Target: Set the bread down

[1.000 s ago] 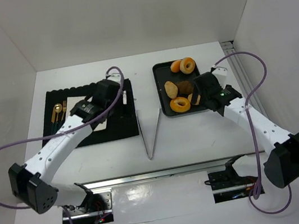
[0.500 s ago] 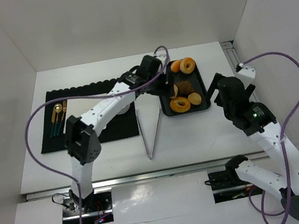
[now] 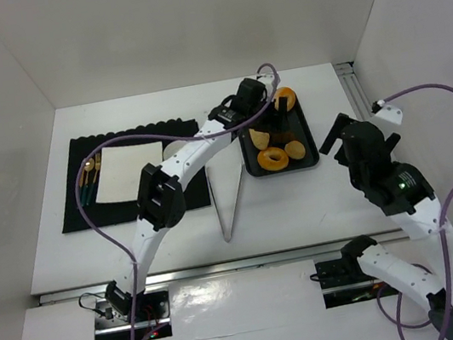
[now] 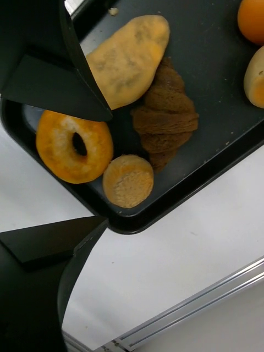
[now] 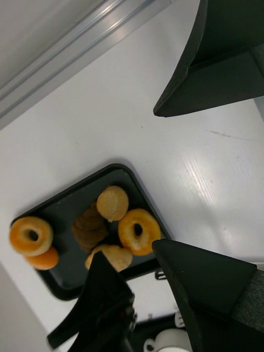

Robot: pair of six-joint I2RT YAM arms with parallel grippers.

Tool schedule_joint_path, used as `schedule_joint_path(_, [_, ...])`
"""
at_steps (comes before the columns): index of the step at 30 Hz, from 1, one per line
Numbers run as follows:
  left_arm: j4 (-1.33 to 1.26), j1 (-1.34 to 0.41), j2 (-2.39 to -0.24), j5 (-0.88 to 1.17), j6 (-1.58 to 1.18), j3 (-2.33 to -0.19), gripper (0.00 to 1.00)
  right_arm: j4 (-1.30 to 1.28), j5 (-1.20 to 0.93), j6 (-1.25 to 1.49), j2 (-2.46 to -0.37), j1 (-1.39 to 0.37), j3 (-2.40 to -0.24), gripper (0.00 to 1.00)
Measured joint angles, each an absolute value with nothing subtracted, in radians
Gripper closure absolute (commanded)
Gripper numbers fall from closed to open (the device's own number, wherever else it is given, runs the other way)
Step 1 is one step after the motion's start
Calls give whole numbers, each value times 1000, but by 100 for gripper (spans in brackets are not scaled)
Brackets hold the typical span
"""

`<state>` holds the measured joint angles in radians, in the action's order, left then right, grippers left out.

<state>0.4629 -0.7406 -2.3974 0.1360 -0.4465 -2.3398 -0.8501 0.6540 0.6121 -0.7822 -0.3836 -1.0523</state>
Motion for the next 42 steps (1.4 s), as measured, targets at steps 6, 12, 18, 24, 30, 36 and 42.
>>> schedule_joint_path(6, [428,-740,-2442,131,-449,-2363,18,-852,689,612,-771,-384,-1100,1])
schedule_joint_path(12, [464,-740,-2364,103,-513,-2230,18,-857,697,603,-804,-384,-1099,1])
schedule_joint_path(18, [540,-740,-2267,64,-662,-2028,17,-854,691,589,-809,-384,-1078,1])
schedule_joint_path(24, [558,-739,-2290,56,-760,-2043,21,-855,671,579,-809,-384,-1070,1])
schedule_joint_path(30, [551,-739,-2327,57,-822,-2055,23,-854,665,574,-809,-384,-1070,1])
schedule_joint_path(36, [533,-742,-2305,33,-832,-1989,17,-854,658,574,-813,-384,-1070,1])
schedule_joint_path(42, [575,-753,-2082,-93,-801,-1761,0,-854,643,574,-831,-384,-1070,1])
